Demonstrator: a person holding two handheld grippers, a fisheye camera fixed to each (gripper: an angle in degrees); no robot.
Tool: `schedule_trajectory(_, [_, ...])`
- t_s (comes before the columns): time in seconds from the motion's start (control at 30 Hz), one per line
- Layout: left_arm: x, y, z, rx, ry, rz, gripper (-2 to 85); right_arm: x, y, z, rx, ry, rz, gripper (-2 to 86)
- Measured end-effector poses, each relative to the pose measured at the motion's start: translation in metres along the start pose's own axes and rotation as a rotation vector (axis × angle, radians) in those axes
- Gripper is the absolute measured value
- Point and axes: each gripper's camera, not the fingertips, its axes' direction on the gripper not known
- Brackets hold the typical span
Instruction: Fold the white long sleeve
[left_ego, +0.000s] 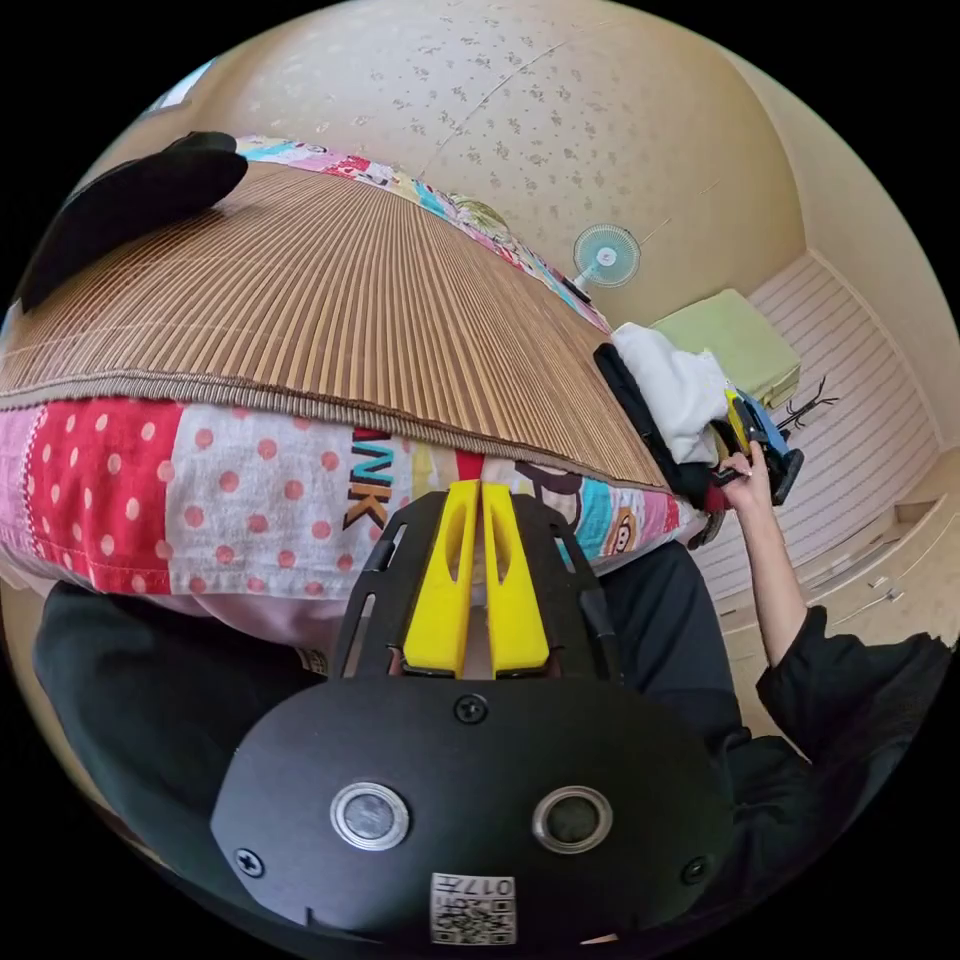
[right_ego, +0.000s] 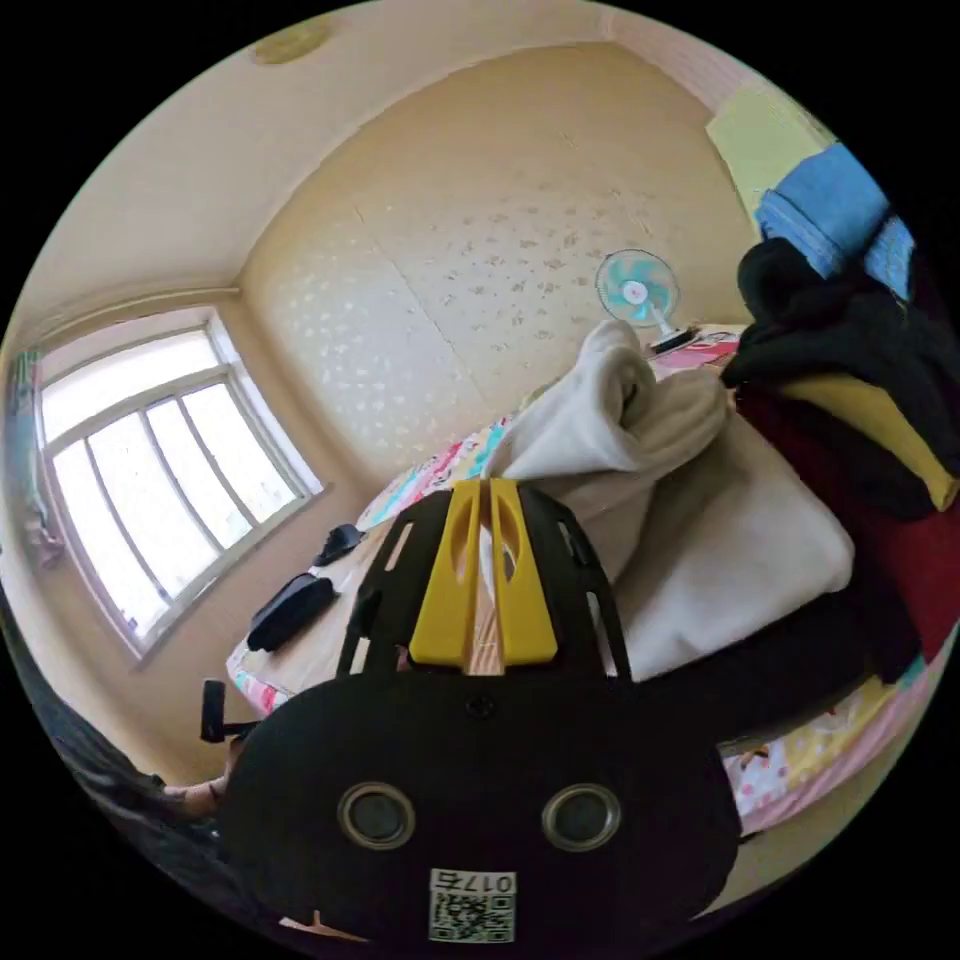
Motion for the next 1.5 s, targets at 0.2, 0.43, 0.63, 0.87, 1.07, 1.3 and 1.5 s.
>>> schedule_trajectory(0.2, [0.001, 0.001, 0.000, 0.001, 0.008, 0.006, -0.9, -0.094, 0.118, 0.064, -0.428, 0.008, -0.214, 1.5])
schedule_trajectory(0.43, [-0.002, 0.000, 0.001, 0.005, 0.038, -0.025, -0.9, -0.136, 0.163, 0.081, -0.848, -0.536, -0.178, 1.1])
schedule_trajectory(0.63, [-0.006, 0.001, 0.000, 0.006, 0.081, -0.045, -1.0, -0.163, 0.132, 0.047, -0.817, -0.987, -0.212, 1.3])
schedule_trajectory(0.87, [-0.007, -0.002, 0.001, 0.001, 0.110, -0.055, -1.0, -0.150, 0.031, 0.031, -0.416, -0.075, -0.303, 9.9])
schedule_trajectory(1.07, [-0.004, -0.004, 0.002, 0.003, 0.125, -0.066, -1.0, -0.114, 0.043, 0.119, -0.627, 0.162, -0.238, 14.6])
schedule_trajectory(1.3, [0.001, -0.006, 0.001, 0.007, 0.136, -0.077, -1.0, -0.131, 0.071, 0.074, -0.616, -0.152, -0.258, 3.3])
schedule_trajectory(1.5, [0.000, -0.009, 0.001, -0.001, 0.192, -0.119, -1.0, -0.146, 0.087, -0.038, -0.561, -0.783, -0.282, 2.3])
